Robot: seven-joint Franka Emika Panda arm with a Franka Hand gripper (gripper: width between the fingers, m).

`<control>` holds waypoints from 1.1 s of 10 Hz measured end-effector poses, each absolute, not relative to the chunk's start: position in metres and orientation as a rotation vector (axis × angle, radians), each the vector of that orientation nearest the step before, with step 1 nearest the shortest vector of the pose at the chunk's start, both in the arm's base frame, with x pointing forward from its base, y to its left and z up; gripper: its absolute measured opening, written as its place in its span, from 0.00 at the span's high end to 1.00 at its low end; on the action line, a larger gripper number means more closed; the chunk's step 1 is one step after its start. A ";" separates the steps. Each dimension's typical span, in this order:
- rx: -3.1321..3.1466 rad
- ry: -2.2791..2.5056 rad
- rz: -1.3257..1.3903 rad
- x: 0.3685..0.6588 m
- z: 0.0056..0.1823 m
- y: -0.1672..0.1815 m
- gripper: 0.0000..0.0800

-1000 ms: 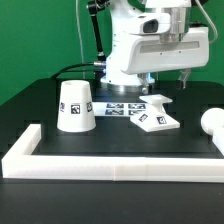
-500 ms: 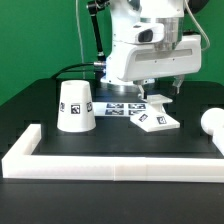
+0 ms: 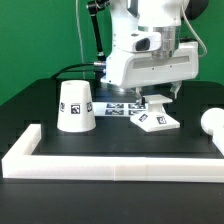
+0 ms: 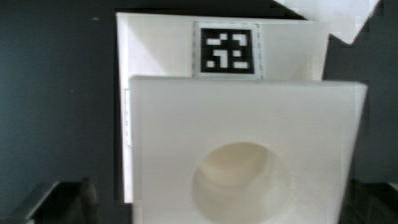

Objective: Assemble lamp

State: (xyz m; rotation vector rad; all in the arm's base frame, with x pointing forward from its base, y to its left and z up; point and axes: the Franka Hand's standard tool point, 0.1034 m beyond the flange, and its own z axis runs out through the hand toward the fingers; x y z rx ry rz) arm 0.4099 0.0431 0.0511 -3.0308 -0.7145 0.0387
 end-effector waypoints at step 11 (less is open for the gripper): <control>-3.052 -0.608 0.015 0.439 0.051 0.048 0.33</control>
Offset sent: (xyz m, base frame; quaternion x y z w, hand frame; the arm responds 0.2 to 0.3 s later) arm 0.0000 0.0000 0.0000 0.0000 0.0000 0.0000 1.0000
